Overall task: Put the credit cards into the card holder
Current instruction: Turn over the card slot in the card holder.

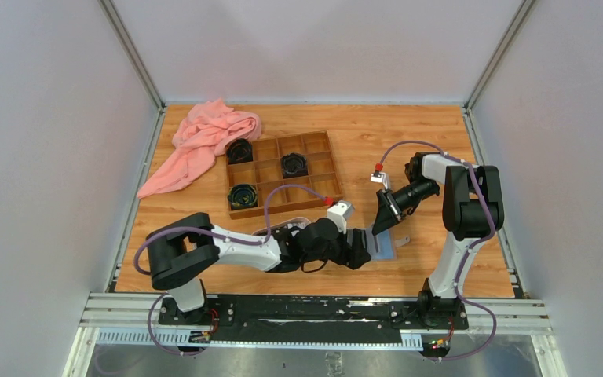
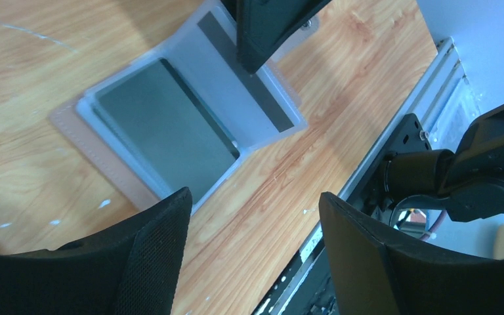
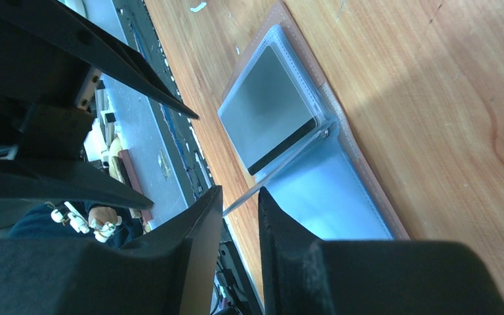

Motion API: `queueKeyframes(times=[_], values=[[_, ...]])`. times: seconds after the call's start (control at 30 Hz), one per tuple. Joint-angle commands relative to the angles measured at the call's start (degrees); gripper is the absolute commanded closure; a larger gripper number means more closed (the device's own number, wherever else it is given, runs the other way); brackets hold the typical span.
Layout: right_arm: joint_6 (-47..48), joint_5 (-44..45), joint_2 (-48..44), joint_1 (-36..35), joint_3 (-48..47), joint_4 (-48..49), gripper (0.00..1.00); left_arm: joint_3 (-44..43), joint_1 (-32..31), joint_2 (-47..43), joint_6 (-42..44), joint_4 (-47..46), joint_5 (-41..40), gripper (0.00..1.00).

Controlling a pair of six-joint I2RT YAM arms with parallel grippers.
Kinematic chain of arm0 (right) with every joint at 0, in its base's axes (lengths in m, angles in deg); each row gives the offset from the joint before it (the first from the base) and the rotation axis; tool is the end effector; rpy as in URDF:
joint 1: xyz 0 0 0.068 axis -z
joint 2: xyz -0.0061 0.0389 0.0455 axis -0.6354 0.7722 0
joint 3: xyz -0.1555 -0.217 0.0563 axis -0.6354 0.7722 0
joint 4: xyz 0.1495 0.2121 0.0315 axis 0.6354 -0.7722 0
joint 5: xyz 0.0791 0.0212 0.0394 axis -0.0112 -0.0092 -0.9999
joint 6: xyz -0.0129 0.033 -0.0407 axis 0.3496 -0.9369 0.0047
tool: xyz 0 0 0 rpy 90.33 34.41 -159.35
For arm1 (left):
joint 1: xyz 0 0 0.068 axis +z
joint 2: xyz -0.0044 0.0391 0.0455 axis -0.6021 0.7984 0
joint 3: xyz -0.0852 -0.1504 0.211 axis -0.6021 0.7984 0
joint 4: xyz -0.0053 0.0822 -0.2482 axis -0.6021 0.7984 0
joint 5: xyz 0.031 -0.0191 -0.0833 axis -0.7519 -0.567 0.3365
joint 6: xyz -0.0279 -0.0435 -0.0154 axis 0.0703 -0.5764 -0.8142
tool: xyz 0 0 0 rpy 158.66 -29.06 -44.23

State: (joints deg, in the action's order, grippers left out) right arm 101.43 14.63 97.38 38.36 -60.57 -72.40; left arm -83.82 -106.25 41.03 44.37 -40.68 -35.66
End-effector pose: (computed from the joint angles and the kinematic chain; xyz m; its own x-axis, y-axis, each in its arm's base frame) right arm 0.2954 0.0353 0.1494 -0.8448 -0.4186 -0.3333 -0.4940 0.3709 0.7863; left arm 0.1234 -0.3158 0.1771 -0.7326 0.0017 -0.6806 0.5461 0.5984 -0.5863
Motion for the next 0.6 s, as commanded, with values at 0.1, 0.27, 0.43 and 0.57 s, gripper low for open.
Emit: queueKeyframes(times=[0.1,0.27,0.43,0.57], values=[[0.57,-1.48,0.89,-0.52,-0.25,-0.47,0.68,-5.55,0.17,7.77,-2.9,-4.4,3.75,0.18],[0.57,-1.99,1.15,-1.56,-0.34,-0.56,0.65,-6.41,0.67,8.69,-3.65,-4.47,3.51,0.14],[1.46,-3.79,2.13,-2.75,-1.01,-1.98,0.63,-5.56,0.98,8.26,-4.31,-4.8,2.84,0.12],[2.15,-4.49,2.62,-3.35,-1.39,-2.89,0.62,-4.93,1.75,8.73,-5.49,-5.06,2.45,0.12]])
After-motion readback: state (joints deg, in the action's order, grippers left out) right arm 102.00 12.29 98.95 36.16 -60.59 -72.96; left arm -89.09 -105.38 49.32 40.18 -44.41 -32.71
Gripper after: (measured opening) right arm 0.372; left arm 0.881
